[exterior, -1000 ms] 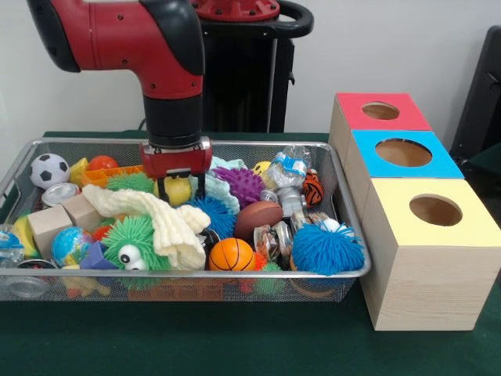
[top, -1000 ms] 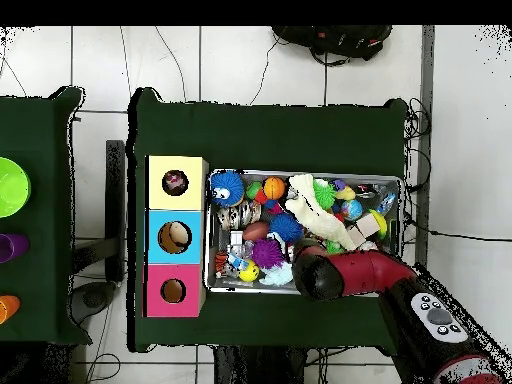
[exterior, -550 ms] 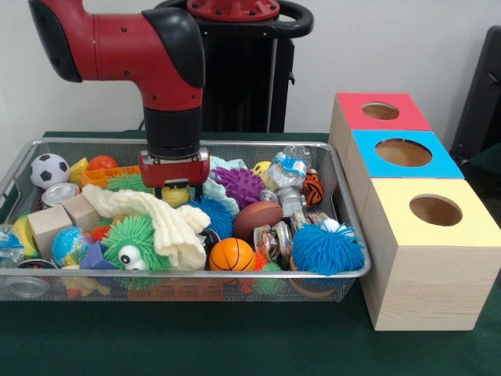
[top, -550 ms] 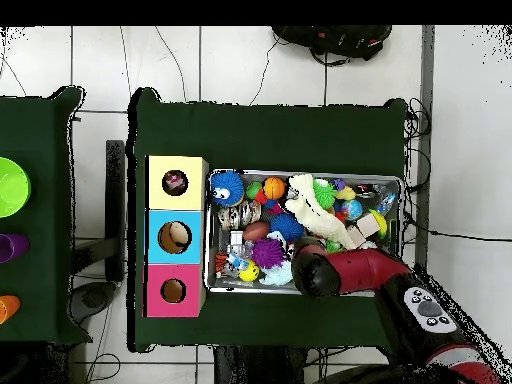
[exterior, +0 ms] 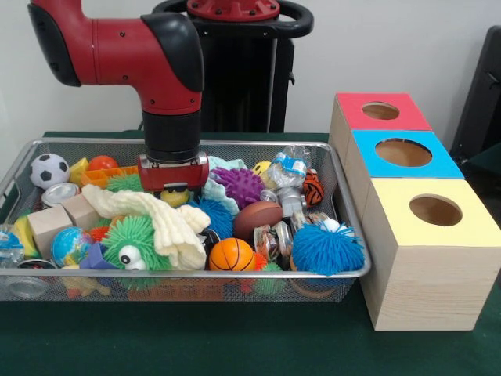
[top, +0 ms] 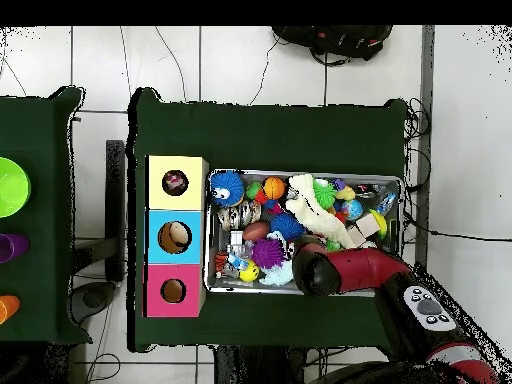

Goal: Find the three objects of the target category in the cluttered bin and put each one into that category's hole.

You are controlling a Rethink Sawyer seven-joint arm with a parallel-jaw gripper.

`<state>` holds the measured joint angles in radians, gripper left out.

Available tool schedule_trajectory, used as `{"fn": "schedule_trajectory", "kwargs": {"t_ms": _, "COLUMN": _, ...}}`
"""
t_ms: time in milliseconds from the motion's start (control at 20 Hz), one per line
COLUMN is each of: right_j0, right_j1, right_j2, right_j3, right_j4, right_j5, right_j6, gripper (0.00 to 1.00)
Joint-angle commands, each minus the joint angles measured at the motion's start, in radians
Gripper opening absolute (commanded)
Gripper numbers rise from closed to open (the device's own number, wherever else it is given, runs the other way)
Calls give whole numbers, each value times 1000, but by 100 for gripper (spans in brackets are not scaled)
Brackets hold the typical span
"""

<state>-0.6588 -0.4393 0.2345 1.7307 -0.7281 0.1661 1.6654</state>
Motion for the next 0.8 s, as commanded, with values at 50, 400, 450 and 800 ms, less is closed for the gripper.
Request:
{"fn": "schedule_trajectory", "kwargs": {"t_ms": 50, "right_j0": -12, "right_j1": 206, "right_j2": 10, "right_j3": -153, "right_j4": -33, "right_j5": -96, "right_j6": 82, "gripper": 0}}
{"fn": "schedule_trajectory", "kwargs": {"t_ms": 400, "right_j0": 7, "right_j1": 175, "right_j2": 1, "right_j3": -131, "right_j4": -3, "right_j5": -35, "right_j6": 88, "gripper": 0}}
{"fn": "schedule_trajectory", "kwargs": {"t_ms": 450, "right_j0": 8, "right_j1": 173, "right_j2": 1, "right_j3": -130, "right_j4": -1, "right_j5": -32, "right_j6": 88, "gripper": 0}}
{"fn": "schedule_trajectory", "kwargs": {"t_ms": 800, "right_j0": 24, "right_j1": 145, "right_j2": -11, "right_j3": -119, "right_j4": 25, "right_j5": 17, "right_j6": 94, "gripper": 0}}
